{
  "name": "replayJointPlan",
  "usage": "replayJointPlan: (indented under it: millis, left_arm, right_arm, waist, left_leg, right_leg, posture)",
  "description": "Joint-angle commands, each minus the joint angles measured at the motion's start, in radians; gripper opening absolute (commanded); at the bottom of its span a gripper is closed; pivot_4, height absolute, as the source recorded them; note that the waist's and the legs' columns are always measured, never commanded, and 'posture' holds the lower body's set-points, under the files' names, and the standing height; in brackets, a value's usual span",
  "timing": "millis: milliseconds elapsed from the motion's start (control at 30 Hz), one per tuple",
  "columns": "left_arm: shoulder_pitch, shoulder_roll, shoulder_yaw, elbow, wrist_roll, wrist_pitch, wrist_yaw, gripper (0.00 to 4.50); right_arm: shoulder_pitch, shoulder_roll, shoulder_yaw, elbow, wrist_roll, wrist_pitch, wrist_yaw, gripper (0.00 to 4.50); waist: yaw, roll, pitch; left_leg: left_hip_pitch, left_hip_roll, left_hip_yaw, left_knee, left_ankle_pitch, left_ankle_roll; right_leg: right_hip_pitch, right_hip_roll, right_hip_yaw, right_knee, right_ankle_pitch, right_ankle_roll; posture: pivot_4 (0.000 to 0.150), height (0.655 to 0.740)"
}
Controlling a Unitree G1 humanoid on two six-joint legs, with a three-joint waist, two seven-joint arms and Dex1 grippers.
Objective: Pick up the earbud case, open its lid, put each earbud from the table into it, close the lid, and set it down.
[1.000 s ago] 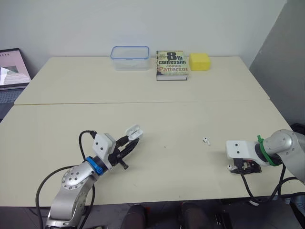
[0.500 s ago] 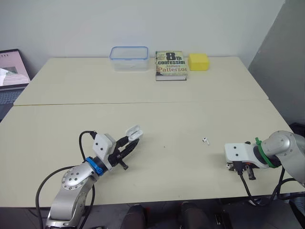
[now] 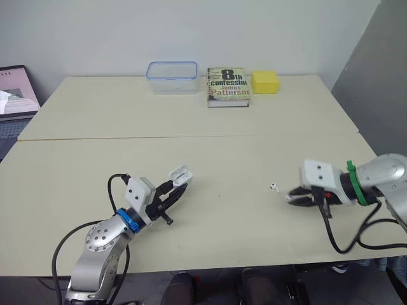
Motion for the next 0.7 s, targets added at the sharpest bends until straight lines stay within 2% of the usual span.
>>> replayJointPlan:
  millis: [33, 200, 333, 500, 700]
  left_arm:
    - [-0.017, -0.016, -0.014, -0.051, -0.018, -0.019, 0.0, 0.81]
    - [-0.05, -0.036, -0.032, -0.043, -0.025, -0.018, -0.005, 0.81]
    - [-0.086, -0.05, -0.044, -0.031, -0.022, -0.025, -0.006, 0.81]
    - [-0.115, -0.07, -0.052, -0.018, -0.016, -0.039, -0.002, 0.81]
    - [-0.117, -0.086, -0.055, -0.012, -0.013, -0.057, 0.0, 0.81]
  right_arm:
    - [-0.054, 0.15, -0.071, -0.068, 0.126, 0.107, -0.148, 0.42]
    - [-0.057, 0.497, -0.059, -0.077, 0.193, 0.062, -0.4, 0.42]
    - [-0.051, 0.667, 0.002, -0.058, 0.204, 0.047, -0.524, 0.42]
    - [-0.016, 0.777, 0.059, -0.025, 0.173, -0.038, -0.619, 0.42]
    - [0.02, 0.825, 0.124, 0.036, 0.129, -0.146, -0.674, 0.42]
  waist:
    - [0.0, 0.0, 0.0]
    - [-0.001, 0.0, 0.0]
    - [-0.001, 0.0, 0.0]
    - [-0.001, 0.0, 0.0]
    - [-0.003, 0.0, 0.0]
  left_leg:
    - [0.0, 0.0, 0.0, 0.0, 0.0, 0.0]
    - [-0.001, 0.0, -0.001, 0.0, 0.0, 0.0]
    - [-0.002, 0.0, -0.001, 0.0, 0.0, 0.0]
    - [-0.001, 0.0, -0.002, 0.0, 0.0, 0.0]
    - [-0.001, 0.0, -0.002, 0.0, 0.0, 0.0]
  right_leg:
    - [0.0, 0.0, 0.0, 0.001, 0.0, 0.0]
    - [-0.001, 0.0, 0.0, 0.001, 0.0, 0.0]
    - [-0.001, 0.0, 0.0, 0.001, 0.0, 0.0]
    - [-0.001, 0.0, 0.0, 0.001, 0.0, 0.0]
    - [-0.001, 0.0, 0.0, 0.002, 0.0, 0.0]
  posture:
    - [0.15, 0.74]
    - [0.15, 0.74]
    - [0.15, 0.74]
    - [0.15, 0.74]
    - [0.15, 0.74]
